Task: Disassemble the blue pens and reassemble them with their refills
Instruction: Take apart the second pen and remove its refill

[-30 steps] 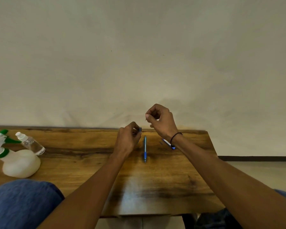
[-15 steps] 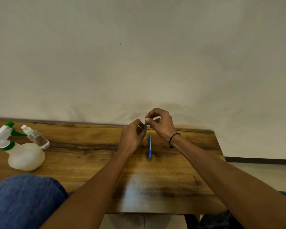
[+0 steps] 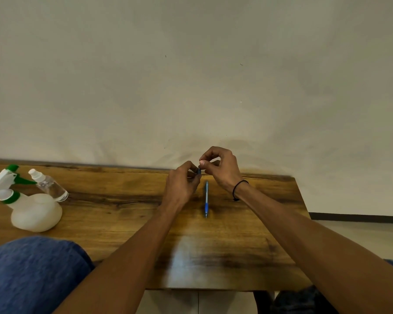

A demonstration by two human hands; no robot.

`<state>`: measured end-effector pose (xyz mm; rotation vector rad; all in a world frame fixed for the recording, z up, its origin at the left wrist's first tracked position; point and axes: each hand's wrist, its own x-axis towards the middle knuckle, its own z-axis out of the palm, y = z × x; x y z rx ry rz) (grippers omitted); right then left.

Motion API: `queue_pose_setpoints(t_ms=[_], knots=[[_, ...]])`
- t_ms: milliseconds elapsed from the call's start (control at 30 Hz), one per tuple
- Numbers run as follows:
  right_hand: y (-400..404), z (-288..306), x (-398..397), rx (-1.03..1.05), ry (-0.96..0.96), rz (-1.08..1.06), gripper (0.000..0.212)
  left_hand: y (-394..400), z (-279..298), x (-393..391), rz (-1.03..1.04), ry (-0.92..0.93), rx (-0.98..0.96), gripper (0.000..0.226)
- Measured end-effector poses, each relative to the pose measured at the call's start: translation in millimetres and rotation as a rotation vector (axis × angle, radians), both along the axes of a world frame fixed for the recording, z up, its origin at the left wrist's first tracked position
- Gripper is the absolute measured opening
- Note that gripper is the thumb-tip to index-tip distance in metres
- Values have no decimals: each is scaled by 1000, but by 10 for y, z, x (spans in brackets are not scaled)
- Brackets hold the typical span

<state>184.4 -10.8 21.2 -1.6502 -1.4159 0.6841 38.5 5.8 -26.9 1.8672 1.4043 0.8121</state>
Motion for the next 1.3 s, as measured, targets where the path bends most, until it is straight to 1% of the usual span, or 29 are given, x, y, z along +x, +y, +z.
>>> queue_pose_setpoints(t_ms=[367, 733, 800, 900, 967, 1133, 1300], knots=[[6, -46, 12, -10, -2, 6, 2, -7, -3, -11, -8, 7, 5, 22], [10, -67, 66, -34, 42, -17, 5, 6, -31, -6, -2, 1, -3, 21], [13, -107, 157, -65, -48, -48, 9, 18, -53, -13, 2, -11, 1, 18], [-25, -212, 434, -176, -413, -58, 24, 35, -98, -34, 4, -23, 4, 11], [-73, -278, 626, -273, -597, -20, 27, 40, -112, -47, -4, -28, 13, 10], [-148, -460, 717, -425, -782, 116, 19, 49, -123, -47, -10, -23, -1, 13], [-166, -609, 607, -442, -963, 154, 19, 43, -136, -26, -15, -30, -3, 11]])
